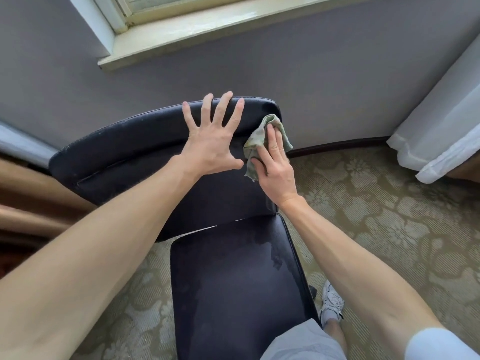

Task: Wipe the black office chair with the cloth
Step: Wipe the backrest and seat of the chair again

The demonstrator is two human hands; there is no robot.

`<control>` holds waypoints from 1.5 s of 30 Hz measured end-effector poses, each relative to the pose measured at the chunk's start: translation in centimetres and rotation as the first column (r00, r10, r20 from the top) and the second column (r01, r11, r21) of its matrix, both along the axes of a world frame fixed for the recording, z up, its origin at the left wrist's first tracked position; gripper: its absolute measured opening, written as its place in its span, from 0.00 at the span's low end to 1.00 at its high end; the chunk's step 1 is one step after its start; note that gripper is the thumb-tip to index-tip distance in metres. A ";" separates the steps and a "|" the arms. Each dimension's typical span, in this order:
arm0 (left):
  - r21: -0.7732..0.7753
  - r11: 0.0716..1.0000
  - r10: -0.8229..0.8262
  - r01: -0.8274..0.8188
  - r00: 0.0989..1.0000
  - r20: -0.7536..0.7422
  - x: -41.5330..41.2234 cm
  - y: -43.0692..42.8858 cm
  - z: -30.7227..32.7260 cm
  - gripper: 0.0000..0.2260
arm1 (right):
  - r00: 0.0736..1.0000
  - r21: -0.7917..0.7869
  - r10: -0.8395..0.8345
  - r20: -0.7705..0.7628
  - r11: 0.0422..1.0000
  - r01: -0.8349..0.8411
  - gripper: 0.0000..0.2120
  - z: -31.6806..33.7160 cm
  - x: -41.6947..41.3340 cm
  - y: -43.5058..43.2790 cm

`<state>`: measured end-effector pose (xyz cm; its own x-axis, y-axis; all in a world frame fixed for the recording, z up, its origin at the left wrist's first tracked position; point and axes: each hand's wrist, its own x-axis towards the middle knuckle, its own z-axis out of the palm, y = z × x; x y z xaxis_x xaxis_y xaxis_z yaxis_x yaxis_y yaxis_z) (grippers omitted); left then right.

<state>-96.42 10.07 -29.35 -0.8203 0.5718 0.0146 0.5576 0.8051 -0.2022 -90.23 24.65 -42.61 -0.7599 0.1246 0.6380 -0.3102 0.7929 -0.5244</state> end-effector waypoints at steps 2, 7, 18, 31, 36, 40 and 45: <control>0.005 1.000 -0.002 0.002 1.000 -0.018 0.0 0.1 -0.2 0.54 | 1.000 0.013 -0.020 -0.019 1.000 0.020 0.20 -0.4 -0.2 0.0; 0.034 0.999 0.025 -0.022 0.994 -0.108 0.2 0.7 -1.0 0.51 | 0.999 0.044 -0.054 -0.009 0.998 0.054 0.16 -2.1 0.0 -0.1; 0.224 0.951 0.260 -0.215 0.946 -0.196 1.2 3.4 -2.2 0.41 | 0.994 0.176 0.109 0.007 0.978 -0.109 0.17 -3.5 1.2 2.4; 0.304 0.815 0.554 -0.494 0.818 -0.155 2.3 8.2 -2.4 0.32 | 0.808 0.640 0.578 -0.117 0.666 -0.384 0.23 -0.4 -3.5 9.8; 0.354 0.798 0.561 -0.487 0.816 -0.141 2.1 8.6 -2.8 0.31 | 0.760 0.710 0.637 -0.132 0.596 -0.376 0.24 -0.9 -4.7 10.8; 0.414 0.788 0.558 -0.457 0.813 -0.166 1.9 8.5 -3.8 0.32 | 0.696 0.728 0.681 -0.225 0.593 -0.345 0.21 -1.8 -5.4 10.8; 0.477 0.787 0.547 -0.392 0.800 -0.245 1.6 8.2 -5.2 0.33 | 0.640 0.741 0.707 -0.302 0.596 -0.310 0.17 -3.2 -6.2 10.6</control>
